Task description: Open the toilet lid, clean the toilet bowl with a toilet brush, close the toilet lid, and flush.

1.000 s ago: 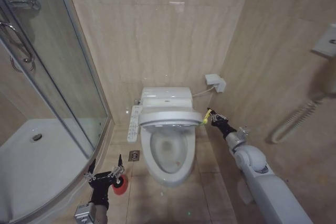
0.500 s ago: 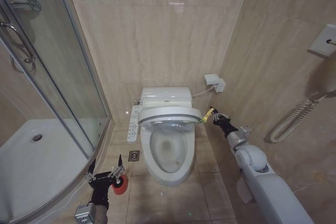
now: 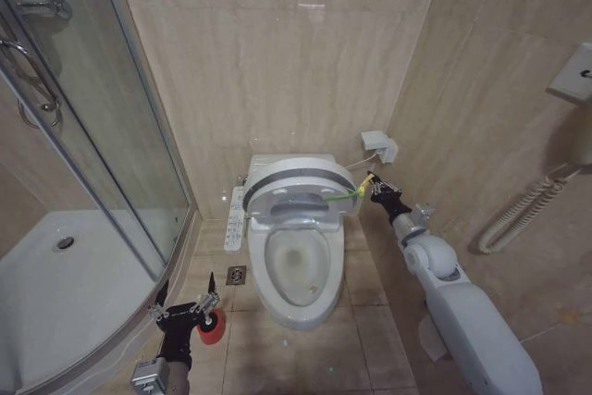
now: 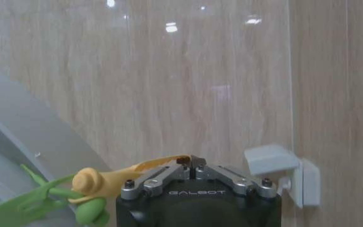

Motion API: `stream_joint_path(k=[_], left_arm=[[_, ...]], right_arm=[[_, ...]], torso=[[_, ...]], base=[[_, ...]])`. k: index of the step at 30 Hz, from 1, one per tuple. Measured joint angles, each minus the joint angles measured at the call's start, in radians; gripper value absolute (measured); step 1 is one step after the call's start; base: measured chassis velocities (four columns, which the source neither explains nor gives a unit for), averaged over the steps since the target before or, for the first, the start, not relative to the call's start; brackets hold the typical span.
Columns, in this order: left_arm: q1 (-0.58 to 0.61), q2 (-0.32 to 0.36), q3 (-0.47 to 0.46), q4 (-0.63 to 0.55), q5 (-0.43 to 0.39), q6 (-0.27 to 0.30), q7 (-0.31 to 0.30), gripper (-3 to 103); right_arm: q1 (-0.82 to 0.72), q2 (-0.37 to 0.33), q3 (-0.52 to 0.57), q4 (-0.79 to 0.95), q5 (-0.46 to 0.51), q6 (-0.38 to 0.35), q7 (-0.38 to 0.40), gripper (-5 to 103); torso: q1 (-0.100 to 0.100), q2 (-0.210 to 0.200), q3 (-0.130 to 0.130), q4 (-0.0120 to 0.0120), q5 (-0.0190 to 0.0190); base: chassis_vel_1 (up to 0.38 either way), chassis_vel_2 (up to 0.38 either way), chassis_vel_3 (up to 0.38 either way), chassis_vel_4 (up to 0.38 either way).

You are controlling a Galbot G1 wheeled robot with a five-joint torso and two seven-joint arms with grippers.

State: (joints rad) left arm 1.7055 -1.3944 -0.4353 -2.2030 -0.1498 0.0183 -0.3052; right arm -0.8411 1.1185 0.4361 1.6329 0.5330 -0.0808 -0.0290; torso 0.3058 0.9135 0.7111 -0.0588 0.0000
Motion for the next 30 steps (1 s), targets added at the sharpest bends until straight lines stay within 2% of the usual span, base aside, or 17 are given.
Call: stream_joint_path(k=[11,30], left_arm=[[0.000,0.000,0.000,0.000,0.000,0.000,0.000,100],[0.000,0.000,0.000,0.000,0.000,0.000,0.000,100]], right_arm=[[0.186,-0.001,-0.080,-0.123,0.021,-0.001,0.041,1],[0.426,0.070,-0.194,-0.400,-0.020,0.021,0.072,1]], torso=[[0.000,0.000,0.000,0.0002,-0.0001],[0.000,0.000,0.000,0.0001,-0.0001]], base=[[0.000,0.000,0.000,0.000],[0.000,0.000,0.000,0.000]])
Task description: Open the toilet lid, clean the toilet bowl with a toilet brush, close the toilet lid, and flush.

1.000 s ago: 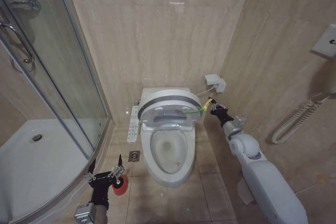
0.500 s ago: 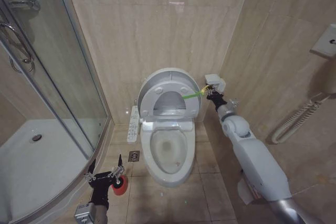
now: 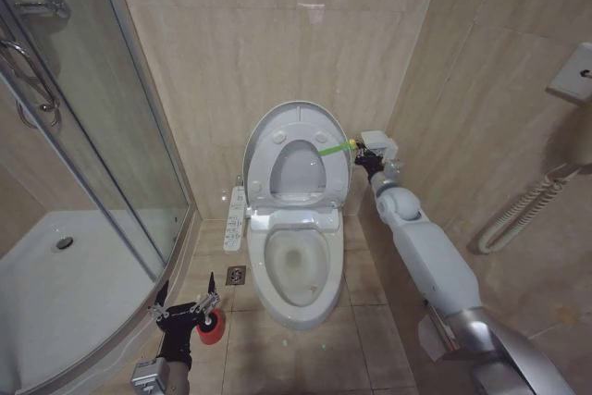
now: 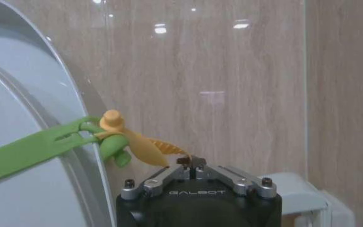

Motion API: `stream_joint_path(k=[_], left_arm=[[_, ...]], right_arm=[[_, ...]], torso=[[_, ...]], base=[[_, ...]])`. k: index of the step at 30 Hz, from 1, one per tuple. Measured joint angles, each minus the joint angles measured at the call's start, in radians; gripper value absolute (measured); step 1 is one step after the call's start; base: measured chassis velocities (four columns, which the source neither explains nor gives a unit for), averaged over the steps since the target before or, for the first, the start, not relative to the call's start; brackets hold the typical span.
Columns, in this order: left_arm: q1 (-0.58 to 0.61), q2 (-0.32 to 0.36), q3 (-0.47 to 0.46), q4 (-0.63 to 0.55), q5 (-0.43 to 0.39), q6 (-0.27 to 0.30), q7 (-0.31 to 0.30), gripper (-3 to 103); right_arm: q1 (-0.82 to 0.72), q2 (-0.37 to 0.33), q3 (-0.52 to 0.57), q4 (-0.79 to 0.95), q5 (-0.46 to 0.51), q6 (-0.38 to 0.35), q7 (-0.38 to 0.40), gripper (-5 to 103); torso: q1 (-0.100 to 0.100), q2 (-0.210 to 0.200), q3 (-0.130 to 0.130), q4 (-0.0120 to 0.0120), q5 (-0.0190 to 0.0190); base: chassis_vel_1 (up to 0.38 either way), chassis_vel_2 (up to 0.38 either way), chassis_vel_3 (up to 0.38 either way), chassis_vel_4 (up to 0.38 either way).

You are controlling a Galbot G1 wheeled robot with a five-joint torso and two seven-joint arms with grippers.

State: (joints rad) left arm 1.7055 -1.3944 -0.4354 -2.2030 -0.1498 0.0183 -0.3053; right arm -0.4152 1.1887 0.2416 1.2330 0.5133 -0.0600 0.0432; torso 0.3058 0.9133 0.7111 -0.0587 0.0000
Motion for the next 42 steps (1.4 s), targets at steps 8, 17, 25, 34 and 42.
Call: stream_joint_path(k=[8,17,25,34,42], left_arm=[[0.000,0.000,0.000,0.000,0.000,0.000,0.000,100],[0.000,0.000,0.000,0.000,0.000,0.000,0.000,100],[0.000,0.000,0.000,0.000,0.000,0.000,0.000,100],[0.000,0.000,0.000,0.000,0.000,0.000,0.000,100],[0.000,0.000,0.000,0.000,0.000,0.000,0.000,100]], right_arm=[[0.126,0.039,-0.038,-0.122,-0.022,0.024,0.008,1],[0.225,0.078,-0.076,-0.235,-0.048,0.043,0.012,1],[0.247,0.084,-0.094,-0.275,-0.063,0.060,0.011,1],[0.310,0.103,-0.127,-0.348,-0.073,0.078,0.017,1],[0.312,0.097,-0.146,-0.338,-0.071,0.075,0.032,1]], torso=[[0.000,0.000,0.000,-0.0002,0.0001],[0.000,0.000,0.000,0.0000,-0.0001],[0.000,0.000,0.000,-0.0003,0.0000],[0.000,0.000,0.000,-0.0003,0.0000],[0.000,0.000,0.000,0.0004,0.0000]], base=[[0.000,0.000,0.000,0.000],[0.000,0.000,0.000,0.000],[0.000,0.000,0.000,0.000],[0.000,0.000,0.000,0.000],[0.000,0.000,0.000,0.000]])
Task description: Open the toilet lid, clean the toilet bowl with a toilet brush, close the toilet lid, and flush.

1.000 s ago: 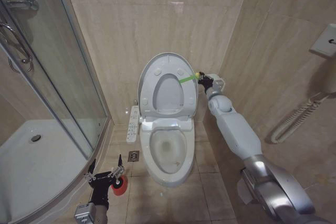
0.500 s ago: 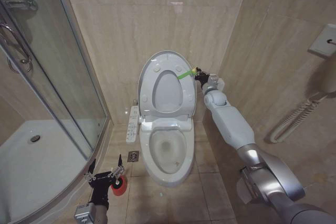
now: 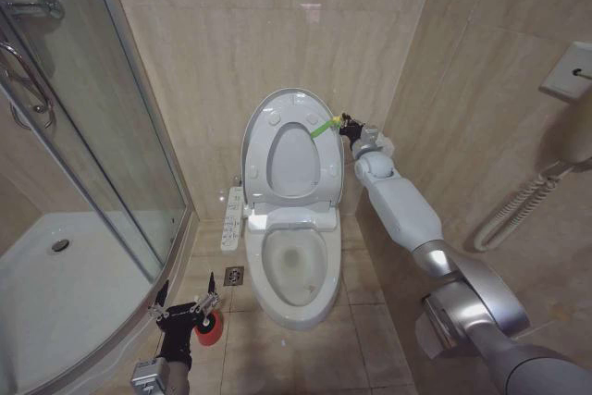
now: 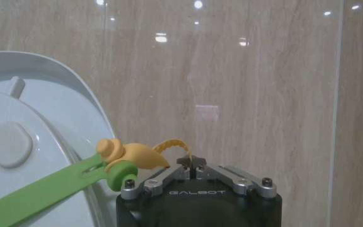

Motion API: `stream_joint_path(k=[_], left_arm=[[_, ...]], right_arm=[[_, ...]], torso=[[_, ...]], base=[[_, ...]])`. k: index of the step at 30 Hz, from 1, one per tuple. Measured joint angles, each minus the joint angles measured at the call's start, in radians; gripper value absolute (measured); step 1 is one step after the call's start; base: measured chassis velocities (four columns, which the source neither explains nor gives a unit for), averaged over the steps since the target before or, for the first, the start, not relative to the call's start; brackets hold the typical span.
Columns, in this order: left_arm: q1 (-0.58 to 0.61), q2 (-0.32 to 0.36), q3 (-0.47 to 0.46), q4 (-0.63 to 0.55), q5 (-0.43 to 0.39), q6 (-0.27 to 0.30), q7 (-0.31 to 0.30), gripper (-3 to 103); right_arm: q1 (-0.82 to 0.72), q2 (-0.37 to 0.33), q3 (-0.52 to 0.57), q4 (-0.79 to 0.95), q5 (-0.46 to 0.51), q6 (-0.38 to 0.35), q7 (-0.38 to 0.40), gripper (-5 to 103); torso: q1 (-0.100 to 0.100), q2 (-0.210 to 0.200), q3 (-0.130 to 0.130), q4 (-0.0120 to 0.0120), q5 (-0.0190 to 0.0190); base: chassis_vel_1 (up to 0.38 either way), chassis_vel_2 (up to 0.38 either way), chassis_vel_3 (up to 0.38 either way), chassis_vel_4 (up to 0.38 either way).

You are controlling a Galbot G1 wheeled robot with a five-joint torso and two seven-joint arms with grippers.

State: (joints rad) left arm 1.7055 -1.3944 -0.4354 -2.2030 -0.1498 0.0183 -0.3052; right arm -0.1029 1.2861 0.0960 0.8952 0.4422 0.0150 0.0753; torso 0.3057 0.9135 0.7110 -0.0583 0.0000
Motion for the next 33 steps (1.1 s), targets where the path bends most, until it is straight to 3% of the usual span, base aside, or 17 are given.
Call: stream_joint_path(k=[7,11,19,27,28,33], left_arm=[[0.000,0.000,0.000,0.000,0.000,0.000,0.000,100],[0.000,0.000,0.000,0.000,0.000,0.000,0.000,100],[0.000,0.000,0.000,0.000,0.000,0.000,0.000,100],[0.000,0.000,0.000,0.000,0.000,0.000,0.000,100],[0.000,0.000,0.000,0.000,0.000,0.000,0.000,100],[0.000,0.000,0.000,0.000,0.000,0.000,0.000,100]], right_arm=[[-0.042,-0.067,-0.005,0.104,0.047,-0.030,0.007,1],[-0.085,-0.133,-0.005,0.190,0.078,-0.056,0.013,1],[-0.130,-0.180,0.005,0.266,0.102,-0.069,0.017,1],[-0.147,-0.214,0.007,0.330,0.126,-0.128,0.017,1],[-0.150,-0.218,0.007,0.338,0.129,-0.132,0.017,18],[-0.170,-0.234,0.008,0.364,0.137,-0.142,0.011,18]], torso=[[0.000,0.000,0.000,0.0011,0.0001],[0.000,0.000,0.000,-0.0003,0.0003],[0.000,0.000,0.000,-0.0001,0.0001],[0.000,0.000,0.000,-0.0004,0.0001],[0.000,0.000,0.000,-0.0005,0.0001],[0.000,0.000,0.000,-0.0004,0.0001]], base=[[0.000,0.000,0.000,0.000],[0.000,0.000,0.000,0.000],[0.000,0.000,0.000,0.000],[0.000,0.000,0.000,0.000],[0.000,0.000,0.000,0.000],[0.000,0.000,0.000,0.000]])
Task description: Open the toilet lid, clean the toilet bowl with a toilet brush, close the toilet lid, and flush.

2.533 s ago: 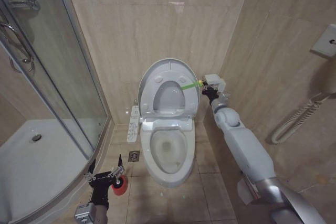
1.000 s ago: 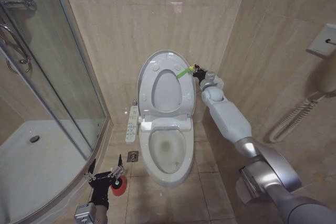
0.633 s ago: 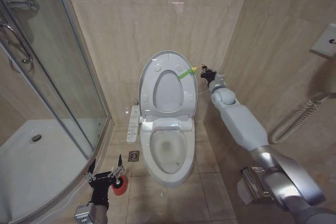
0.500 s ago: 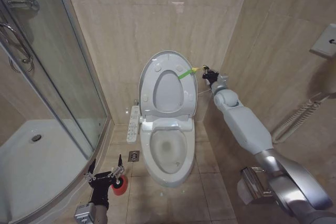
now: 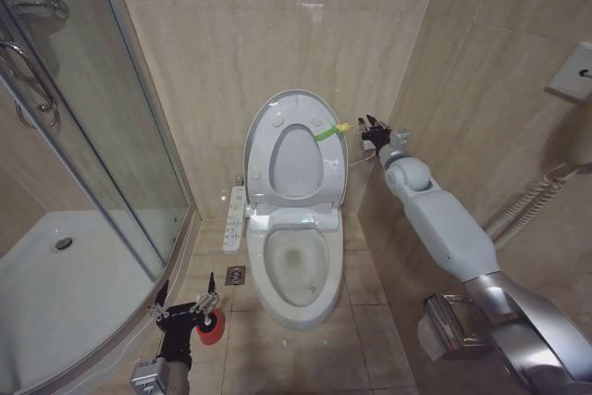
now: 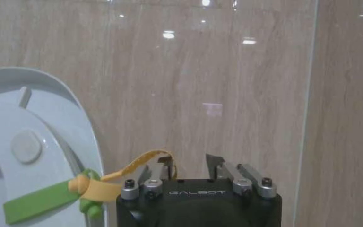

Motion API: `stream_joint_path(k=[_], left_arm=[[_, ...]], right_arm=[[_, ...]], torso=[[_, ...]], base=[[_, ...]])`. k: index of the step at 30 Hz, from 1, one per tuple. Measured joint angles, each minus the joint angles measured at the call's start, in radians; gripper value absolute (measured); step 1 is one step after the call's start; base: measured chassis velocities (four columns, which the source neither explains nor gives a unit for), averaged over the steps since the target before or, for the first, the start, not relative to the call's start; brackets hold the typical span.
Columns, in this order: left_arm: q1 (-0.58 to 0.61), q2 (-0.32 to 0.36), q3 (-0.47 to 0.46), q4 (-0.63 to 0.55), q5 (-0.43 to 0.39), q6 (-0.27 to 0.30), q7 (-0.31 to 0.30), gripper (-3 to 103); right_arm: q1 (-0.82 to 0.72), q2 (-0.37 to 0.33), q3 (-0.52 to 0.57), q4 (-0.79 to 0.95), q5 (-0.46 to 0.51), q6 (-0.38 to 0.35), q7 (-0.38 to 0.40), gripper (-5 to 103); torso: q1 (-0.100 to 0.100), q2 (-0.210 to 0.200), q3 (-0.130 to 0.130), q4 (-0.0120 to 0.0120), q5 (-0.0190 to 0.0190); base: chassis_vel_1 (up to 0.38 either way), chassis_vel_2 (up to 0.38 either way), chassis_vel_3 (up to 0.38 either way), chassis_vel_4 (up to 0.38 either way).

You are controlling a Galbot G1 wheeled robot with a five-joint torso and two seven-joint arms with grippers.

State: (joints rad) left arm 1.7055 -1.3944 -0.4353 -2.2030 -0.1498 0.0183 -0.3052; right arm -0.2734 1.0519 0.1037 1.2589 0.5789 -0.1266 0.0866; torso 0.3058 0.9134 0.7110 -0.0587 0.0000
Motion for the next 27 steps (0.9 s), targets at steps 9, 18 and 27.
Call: stream_joint_path(k=[9,18,27], left_arm=[[0.000,0.000,0.000,0.000,0.000,0.000,0.000,100],[0.000,0.000,0.000,0.000,0.000,0.000,0.000,100],[0.000,0.000,0.000,0.000,0.000,0.000,0.000,100]], right_arm=[[-0.089,-0.083,0.032,0.071,0.011,0.000,-0.029,71],[-0.260,-0.206,0.132,0.181,0.038,0.034,-0.081,97],[-0.382,-0.256,0.205,0.297,0.107,0.033,-0.074,100]], torso=[[0.000,0.000,0.000,0.0002,0.0000],[0.000,0.000,0.000,0.0005,0.0003],[0.000,0.000,0.000,0.0000,-0.0001]], base=[[0.000,0.000,0.000,0.000],[0.000,0.000,0.000,0.000],[0.000,0.000,0.000,0.000]])
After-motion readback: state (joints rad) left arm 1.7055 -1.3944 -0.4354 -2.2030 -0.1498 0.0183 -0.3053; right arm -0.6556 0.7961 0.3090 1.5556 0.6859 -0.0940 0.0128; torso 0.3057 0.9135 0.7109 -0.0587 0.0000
